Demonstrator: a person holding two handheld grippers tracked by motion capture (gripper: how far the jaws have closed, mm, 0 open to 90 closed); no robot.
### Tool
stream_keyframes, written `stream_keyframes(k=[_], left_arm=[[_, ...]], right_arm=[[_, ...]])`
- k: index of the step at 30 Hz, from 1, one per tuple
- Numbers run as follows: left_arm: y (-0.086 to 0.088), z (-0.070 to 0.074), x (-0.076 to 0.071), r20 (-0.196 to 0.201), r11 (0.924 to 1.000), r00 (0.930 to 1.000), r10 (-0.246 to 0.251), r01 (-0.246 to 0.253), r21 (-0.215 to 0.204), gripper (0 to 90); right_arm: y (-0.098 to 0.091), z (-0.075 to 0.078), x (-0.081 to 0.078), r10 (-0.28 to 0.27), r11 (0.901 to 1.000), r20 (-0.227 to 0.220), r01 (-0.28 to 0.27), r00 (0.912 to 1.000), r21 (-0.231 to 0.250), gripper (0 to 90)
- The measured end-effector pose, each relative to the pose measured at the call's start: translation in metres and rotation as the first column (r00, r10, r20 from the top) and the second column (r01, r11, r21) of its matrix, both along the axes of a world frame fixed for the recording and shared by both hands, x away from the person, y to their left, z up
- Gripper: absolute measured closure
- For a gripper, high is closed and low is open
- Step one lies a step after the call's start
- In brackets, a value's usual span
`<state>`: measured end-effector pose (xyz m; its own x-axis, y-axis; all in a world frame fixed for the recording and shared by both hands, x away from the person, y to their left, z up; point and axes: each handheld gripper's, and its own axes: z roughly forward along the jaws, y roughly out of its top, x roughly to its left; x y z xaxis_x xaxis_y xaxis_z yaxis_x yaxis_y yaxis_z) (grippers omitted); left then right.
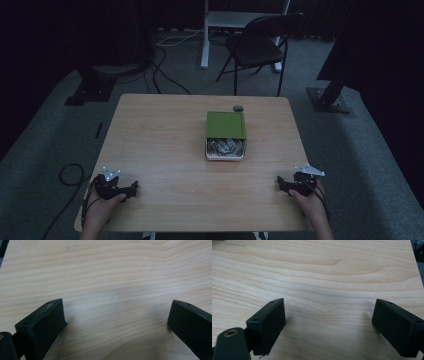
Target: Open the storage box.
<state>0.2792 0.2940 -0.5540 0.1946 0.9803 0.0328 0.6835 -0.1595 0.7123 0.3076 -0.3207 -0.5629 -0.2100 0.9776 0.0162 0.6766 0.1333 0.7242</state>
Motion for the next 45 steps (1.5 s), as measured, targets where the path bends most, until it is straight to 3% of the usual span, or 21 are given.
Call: stream_keyframes(k=[4, 7, 19, 24, 33, 36, 37, 38, 39, 40, 42, 45], left_arm=[[-0.005, 0.005, 0.001, 0.028, 0.9998, 0.9995, -0.012, 0.012, 0.018, 1.9], [-0.011, 0.007, 0.000, 0.027, 0.9973, 0.9989, -0.039, 0.037, 0.063, 1.9], [-0.037, 0.012, 0.003, 0.078, 0.9866, 0.9866, -0.143, 0.136, 0.090, 1.9], [-0.046, 0.009, 0.005, 0.066, 0.9796, 0.9828, -0.172, 0.164, 0.116, 1.9], [-0.064, 0.009, 0.006, 0.070, 0.9605, 0.9687, -0.238, 0.224, 0.165, 1.9], [-0.069, 0.010, 0.006, 0.076, 0.9566, 0.9636, -0.256, 0.241, 0.163, 1.9], [-0.075, 0.011, 0.006, 0.085, 0.9410, 0.9565, -0.279, 0.255, 0.223, 1.9], [-0.077, 0.012, 0.005, 0.088, 0.9349, 0.9541, -0.286, 0.258, 0.244, 1.9], [-0.079, 0.013, 0.005, 0.089, 0.9318, 0.9509, -0.296, 0.267, 0.245, 1.9], [-0.081, 0.013, 0.005, 0.097, 0.9342, 0.9499, -0.297, 0.269, 0.235, 1.9], [-0.086, 0.014, 0.004, 0.097, 0.9235, 0.9434, -0.317, 0.284, 0.258, 1.9], [-0.093, 0.016, 0.004, 0.107, 0.9192, 0.9362, -0.335, 0.300, 0.256, 1.9]], right_arm=[[0.000, 0.000, 0.000, 0.000, 1.0000, 0.000, 0.000, 1.0000, 0.000, 11.2], [0.000, 0.000, 0.000, 0.000, 1.0000, 0.000, 0.000, 1.0000, 0.000, 11.3], [0.000, 0.000, 0.000, 0.000, 1.0000, 0.000, 0.000, 1.0000, 0.000, 11.3], [0.000, 0.000, 0.000, 0.000, 1.0000, 0.000, 0.000, 1.0000, 0.000, 11.3], [0.000, 0.000, 0.000, 0.000, 1.0000, 0.000, 0.000, 1.0000, 0.000, 11.2], [0.000, 0.000, 0.000, 0.000, 1.0000, 0.000, 0.000, 1.0000, 0.000, 11.2], [0.000, 0.000, 0.000, 0.000, 1.0000, 0.000, 0.000, 1.0000, 0.000, 11.2], [0.000, 0.000, 0.000, 0.000, 1.0000, 0.000, 0.000, 1.0000, 0.000, 11.3], [0.000, 0.000, 0.000, 0.000, 1.0000, 0.000, 0.000, 1.0000, 0.000, 11.2], [0.000, 0.000, 0.000, 0.000, 1.0000, 0.000, 0.000, 1.0000, 0.000, 11.2], [0.000, 0.000, 0.000, 0.000, 1.0000, 0.000, 0.000, 1.0000, 0.000, 11.2], [0.000, 0.000, 0.000, 0.000, 1.0000, 0.000, 0.000, 1.0000, 0.000, 11.3]])
